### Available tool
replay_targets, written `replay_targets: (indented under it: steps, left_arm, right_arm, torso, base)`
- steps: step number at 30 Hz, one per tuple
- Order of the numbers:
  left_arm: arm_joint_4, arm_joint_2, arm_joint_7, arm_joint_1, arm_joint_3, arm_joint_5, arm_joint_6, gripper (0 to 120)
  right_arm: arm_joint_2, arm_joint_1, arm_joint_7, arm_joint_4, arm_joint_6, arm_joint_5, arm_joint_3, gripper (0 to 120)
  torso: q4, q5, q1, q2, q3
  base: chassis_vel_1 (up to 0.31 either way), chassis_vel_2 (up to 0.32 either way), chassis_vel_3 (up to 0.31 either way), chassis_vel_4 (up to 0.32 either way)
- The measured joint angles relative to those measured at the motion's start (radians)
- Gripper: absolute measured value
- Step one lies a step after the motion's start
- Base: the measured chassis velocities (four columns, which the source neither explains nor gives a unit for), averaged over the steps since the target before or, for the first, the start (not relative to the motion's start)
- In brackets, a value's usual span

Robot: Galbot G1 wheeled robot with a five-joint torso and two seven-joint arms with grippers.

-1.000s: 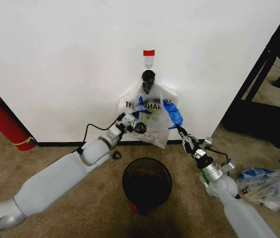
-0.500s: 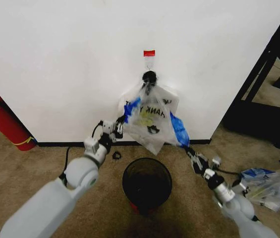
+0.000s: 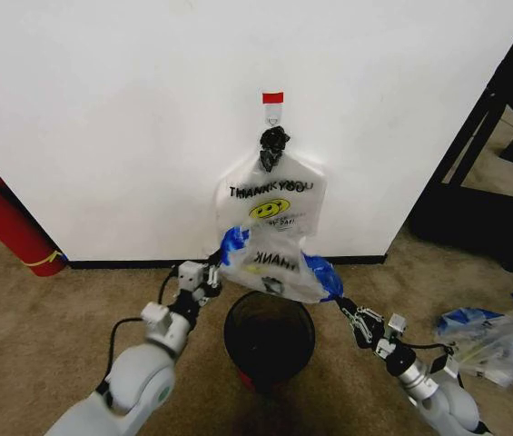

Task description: Pick up the garbage bag from the wall and place it over the trash bin.

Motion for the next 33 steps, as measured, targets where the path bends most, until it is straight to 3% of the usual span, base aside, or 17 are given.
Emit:
replay_targets:
  steps: [7,13,17,25,33]
  left_arm:
    - [-0.201,-0.059,-0.017,0.110,-0.090,0.007,-0.041,0]
    - [-0.274,-0.122,-0.021,0.216,-0.082,0.041,-0.078,0]
    - [-0.283,-0.175,-0.024,0.252,-0.060,0.060,-0.091,0]
    - [-0.286,-0.203,-0.048,0.286,-0.032,0.109,-0.077,0]
    - [-0.202,-0.221,-0.052,0.298,-0.011,0.152,-0.098,0]
  right_arm:
    - [0.000,-0.070,0.008,0.231,-0.002,0.074,0.081,0]
    - [0.021,-0.130,0.000,0.335,-0.004,0.101,0.137,0]
    - [0.029,-0.155,-0.011,0.363,-0.004,0.123,0.167,0]
    - [0.032,-0.188,-0.017,0.339,0.012,0.122,0.166,0]
    - [0.029,-0.167,-0.034,0.267,0.034,0.085,0.141,0]
  torso:
    - [-0.0001,-0.0001,0.000,0.000,0.000]
    - [0.0000,0.0000,0.000,0.000,0.000]
    - [0.0000,0.0000,0.000,0.000,0.000]
    - [0.0000,0.0001,0.000,0.000,0.000]
    - [0.0002,0.0001,0.000,0.000,0.000]
  base:
    - [0.000,0.000,0.000,0.000]
    - [0.000,0.000,0.000,0.000]
    - [0.000,0.000,0.000,0.000]
    - [0.000,0.000,0.000,0.000]
    - [0.000,0.000,0.000,0.000]
